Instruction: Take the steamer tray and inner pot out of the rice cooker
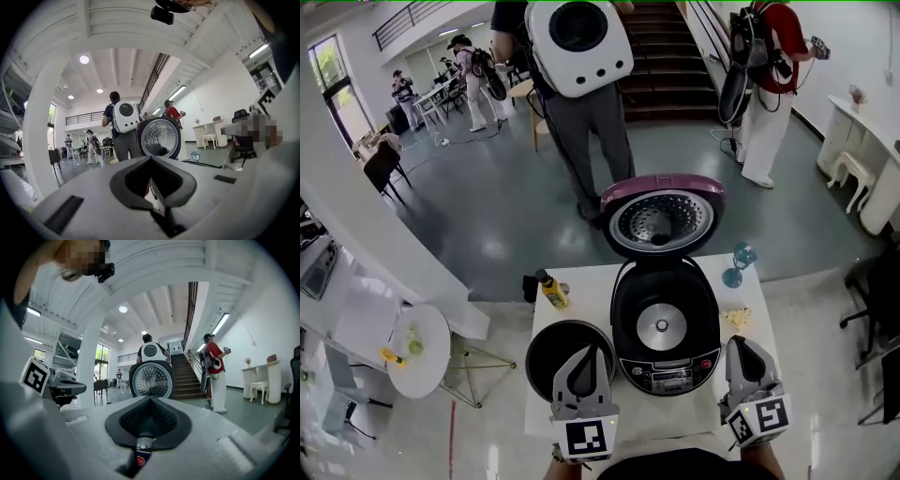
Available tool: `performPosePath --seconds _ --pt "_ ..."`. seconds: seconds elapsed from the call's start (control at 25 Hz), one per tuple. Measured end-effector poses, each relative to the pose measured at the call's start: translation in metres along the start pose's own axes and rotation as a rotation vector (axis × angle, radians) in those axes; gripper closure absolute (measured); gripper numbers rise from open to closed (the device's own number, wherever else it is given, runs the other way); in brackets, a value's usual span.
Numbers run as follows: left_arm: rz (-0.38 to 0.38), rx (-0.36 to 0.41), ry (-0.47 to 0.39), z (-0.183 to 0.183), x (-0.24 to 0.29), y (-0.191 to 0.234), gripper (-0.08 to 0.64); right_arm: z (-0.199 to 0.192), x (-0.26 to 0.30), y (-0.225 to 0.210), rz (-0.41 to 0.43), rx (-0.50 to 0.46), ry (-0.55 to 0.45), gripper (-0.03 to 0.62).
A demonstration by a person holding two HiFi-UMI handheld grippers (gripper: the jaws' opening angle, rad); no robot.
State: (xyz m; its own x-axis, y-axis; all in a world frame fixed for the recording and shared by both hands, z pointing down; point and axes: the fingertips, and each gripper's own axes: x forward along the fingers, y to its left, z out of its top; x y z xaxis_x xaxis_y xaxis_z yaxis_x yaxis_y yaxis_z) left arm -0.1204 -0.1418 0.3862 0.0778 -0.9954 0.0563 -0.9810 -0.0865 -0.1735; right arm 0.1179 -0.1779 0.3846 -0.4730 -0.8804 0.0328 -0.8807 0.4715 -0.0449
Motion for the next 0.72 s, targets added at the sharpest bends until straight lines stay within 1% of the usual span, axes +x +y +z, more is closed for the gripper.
performPosePath --seconds 0.12,0.2,0.4,0.72 --pt "0.02 -0.039 -0.019 0.002 -0.005 0.006 0.561 -0.002 -0.002 0.002 0.002 0.001 0.006 0.59" --pt "0.02 -0.061 -0.026 0.004 -0.007 0.007 0.56 -0.002 -0.003 0.0 0.002 -0.002 0.006 0.59" --pt "0.01 -0.059 -0.025 0.003 -0.013 0.006 0.56 -0.003 -0.005 0.001 0.009 -0.009 0.009 0.589" --pt "0.011 -0.085 -0.013 0.001 -0.011 0.0 0.561 -0.007 -0.008 -0.007 0.005 -0.016 0.029 0.589"
